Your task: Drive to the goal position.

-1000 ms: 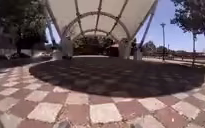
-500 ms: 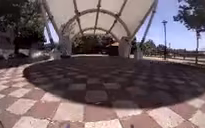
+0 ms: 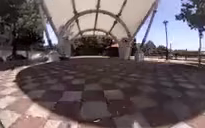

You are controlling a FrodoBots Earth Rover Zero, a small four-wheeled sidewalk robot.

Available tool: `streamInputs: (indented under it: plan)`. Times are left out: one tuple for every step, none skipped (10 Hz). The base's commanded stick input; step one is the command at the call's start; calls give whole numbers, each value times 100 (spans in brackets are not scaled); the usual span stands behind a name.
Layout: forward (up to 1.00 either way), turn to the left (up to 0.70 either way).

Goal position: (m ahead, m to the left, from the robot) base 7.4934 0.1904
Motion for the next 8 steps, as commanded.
streamInputs:
  plan:
    - [70, 0]
    - [70, 0]
    - [70, 0]
    - [70, 0]
    - [70, 0]
    - [70, 0]
    - [70, 0]
    - [70, 0]
